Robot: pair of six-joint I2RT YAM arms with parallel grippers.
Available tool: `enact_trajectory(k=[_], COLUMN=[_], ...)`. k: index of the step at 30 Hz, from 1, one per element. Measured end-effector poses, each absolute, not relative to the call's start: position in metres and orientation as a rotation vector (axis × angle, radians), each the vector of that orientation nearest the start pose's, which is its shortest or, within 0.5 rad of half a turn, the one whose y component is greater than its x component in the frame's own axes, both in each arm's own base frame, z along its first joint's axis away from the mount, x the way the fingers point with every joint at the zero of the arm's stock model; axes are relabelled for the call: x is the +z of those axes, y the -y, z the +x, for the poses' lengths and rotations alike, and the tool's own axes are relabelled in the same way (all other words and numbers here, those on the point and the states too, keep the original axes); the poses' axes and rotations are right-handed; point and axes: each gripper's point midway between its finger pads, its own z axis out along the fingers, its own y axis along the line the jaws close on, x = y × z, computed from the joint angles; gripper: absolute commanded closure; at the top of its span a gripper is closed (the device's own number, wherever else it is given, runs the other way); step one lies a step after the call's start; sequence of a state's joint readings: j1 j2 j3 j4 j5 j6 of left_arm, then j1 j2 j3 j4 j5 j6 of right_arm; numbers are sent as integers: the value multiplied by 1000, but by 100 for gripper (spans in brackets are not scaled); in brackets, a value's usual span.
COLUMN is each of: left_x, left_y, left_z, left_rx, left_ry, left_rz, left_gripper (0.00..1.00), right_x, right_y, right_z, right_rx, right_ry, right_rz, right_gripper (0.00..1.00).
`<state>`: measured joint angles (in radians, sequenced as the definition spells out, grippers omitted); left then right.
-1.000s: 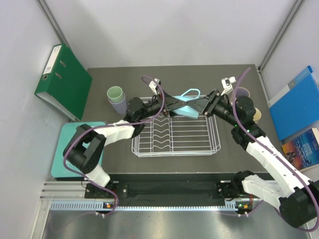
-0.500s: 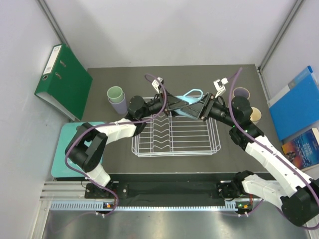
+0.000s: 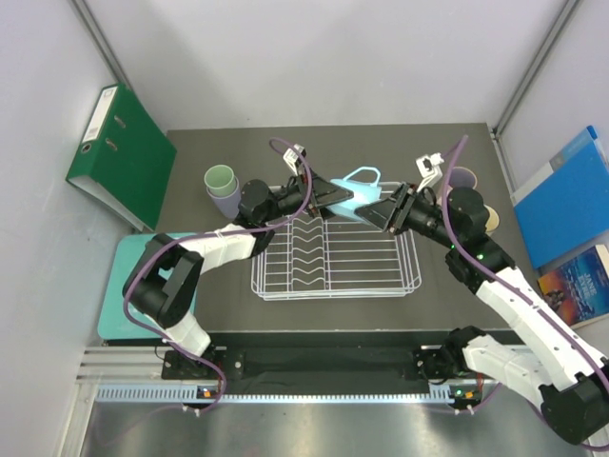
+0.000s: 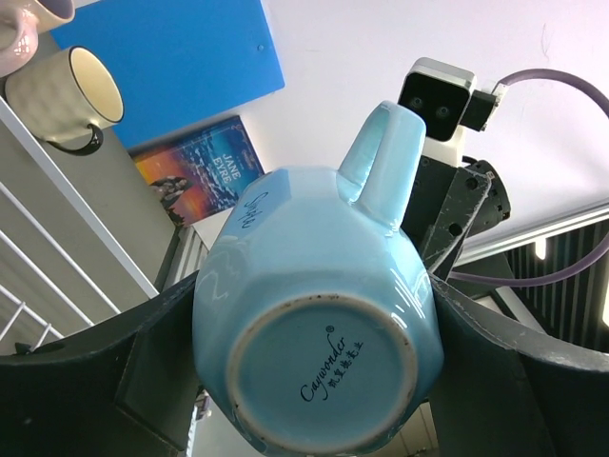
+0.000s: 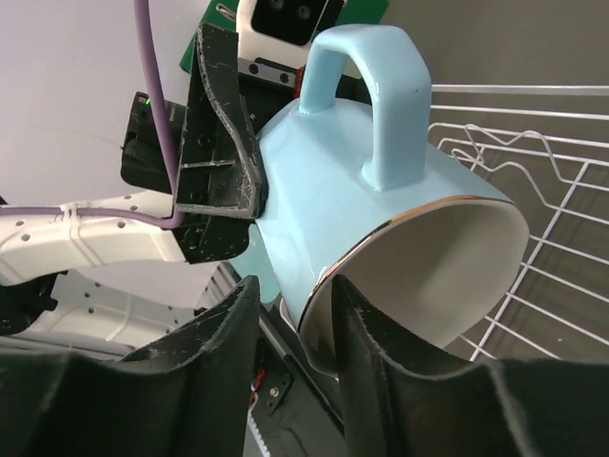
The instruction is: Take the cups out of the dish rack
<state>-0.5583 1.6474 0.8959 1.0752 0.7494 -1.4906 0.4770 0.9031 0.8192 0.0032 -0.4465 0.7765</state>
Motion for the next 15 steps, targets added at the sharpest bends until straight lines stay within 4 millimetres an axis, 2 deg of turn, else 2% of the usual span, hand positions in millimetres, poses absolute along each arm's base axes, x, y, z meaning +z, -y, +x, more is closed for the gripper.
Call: enact_trajectory(k=[10, 13, 15], left_x=[305, 305, 302], left_y=[357, 362, 364], left_z=[278, 273, 272], left_rx=[-2115, -2123, -2126], left_ry=[-1728, -1732, -1748], left_rz=[67, 75, 69], left_gripper=[100, 100, 100], right_x=[306, 298, 298], right_y=[-246, -251, -252], right_z=[241, 242, 241], right_rx=[1334, 1360, 1371], right_ry=[-1822, -1843, -1843], right_rz=[-117, -120, -129], right_gripper=[57, 64, 74])
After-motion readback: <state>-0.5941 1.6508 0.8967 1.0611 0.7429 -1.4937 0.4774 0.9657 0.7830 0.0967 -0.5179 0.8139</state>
